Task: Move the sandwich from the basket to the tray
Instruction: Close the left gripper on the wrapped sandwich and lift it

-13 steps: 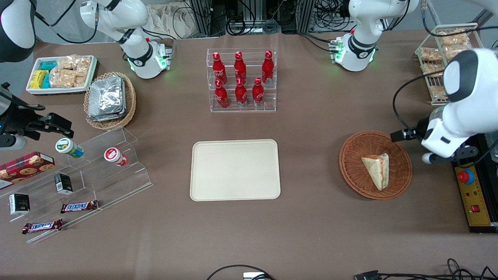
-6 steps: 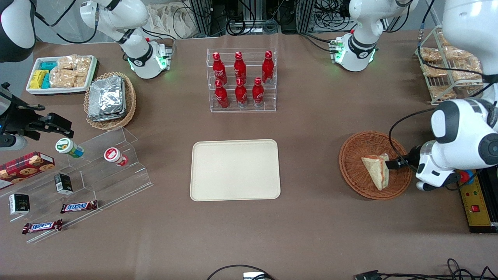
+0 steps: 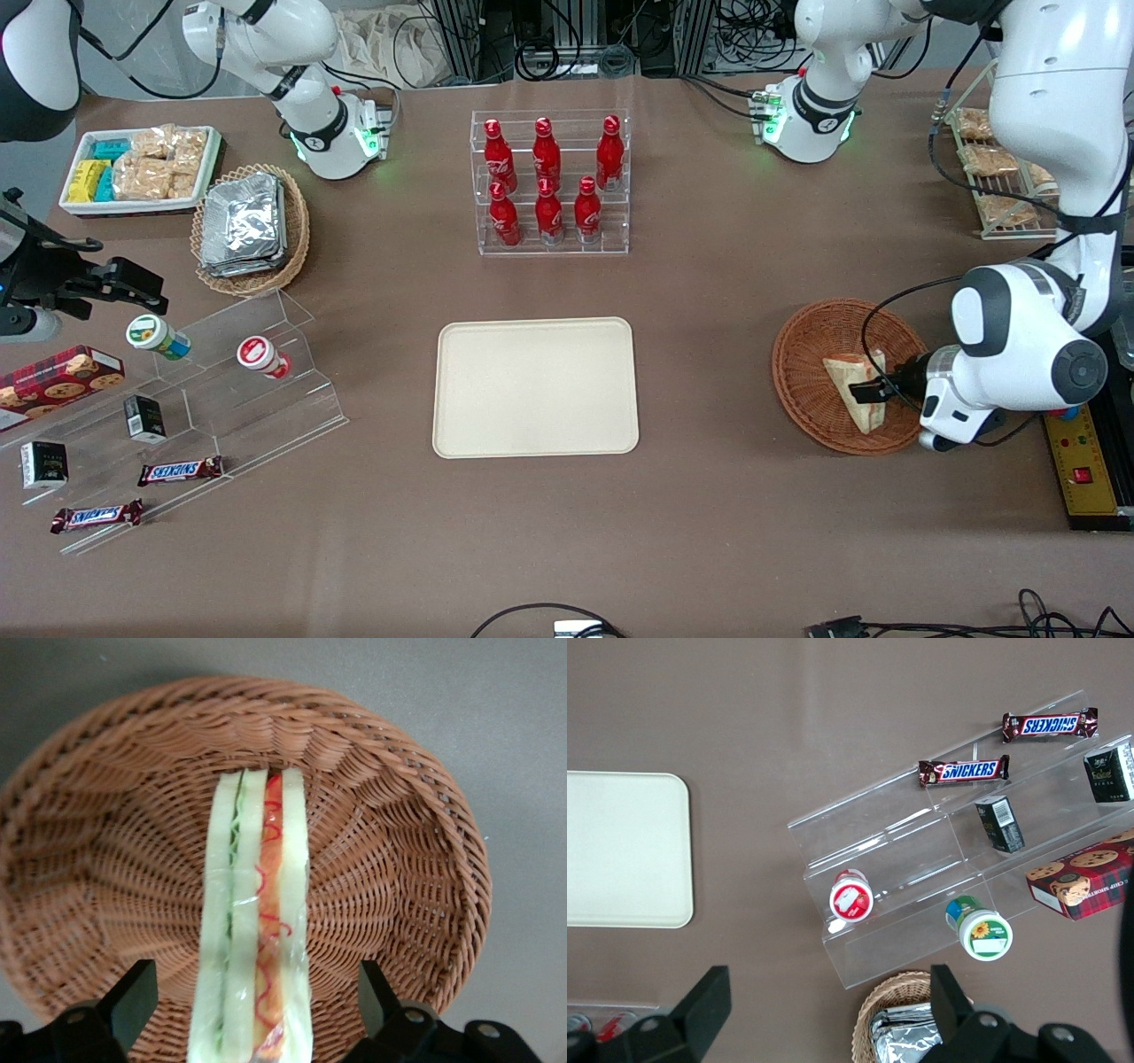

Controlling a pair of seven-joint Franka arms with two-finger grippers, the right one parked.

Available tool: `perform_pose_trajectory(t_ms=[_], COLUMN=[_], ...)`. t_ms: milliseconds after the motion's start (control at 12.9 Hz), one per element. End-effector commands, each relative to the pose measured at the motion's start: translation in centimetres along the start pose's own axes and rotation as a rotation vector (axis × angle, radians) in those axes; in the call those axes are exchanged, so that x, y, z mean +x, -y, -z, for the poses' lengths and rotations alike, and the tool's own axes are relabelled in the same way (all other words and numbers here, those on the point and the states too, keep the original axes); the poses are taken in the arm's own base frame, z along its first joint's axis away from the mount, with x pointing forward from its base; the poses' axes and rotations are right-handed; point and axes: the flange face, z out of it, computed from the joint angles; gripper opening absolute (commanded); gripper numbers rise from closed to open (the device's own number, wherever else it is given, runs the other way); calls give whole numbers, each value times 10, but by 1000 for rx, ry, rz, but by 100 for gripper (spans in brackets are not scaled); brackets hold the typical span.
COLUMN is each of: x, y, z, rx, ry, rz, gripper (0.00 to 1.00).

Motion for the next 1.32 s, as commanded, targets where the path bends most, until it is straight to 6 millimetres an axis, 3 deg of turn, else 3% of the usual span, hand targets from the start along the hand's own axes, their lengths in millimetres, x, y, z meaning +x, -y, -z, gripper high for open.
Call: perform_pose_trajectory(t_ms=[0,233,310,465,543,620,775,930,1085,1240], x=[7,8,8,9,9,8,-1,-19,-40,-64], y=[-2,0,1,2,2,0,-6,-32,-87,-146], z=[-17,-38,-40,-48,-49,-43,-6,53,98,124], rx=[-23,-23,-22,-20,-21,-24,-25,-23,16,58], ry=[7,51,54,63,65,61,47,8,-9,-14], rz=[21,33,34,36,36,36,13,-83,-225,-322], gripper=[100,100,89,39,17,2,0,2,4,4])
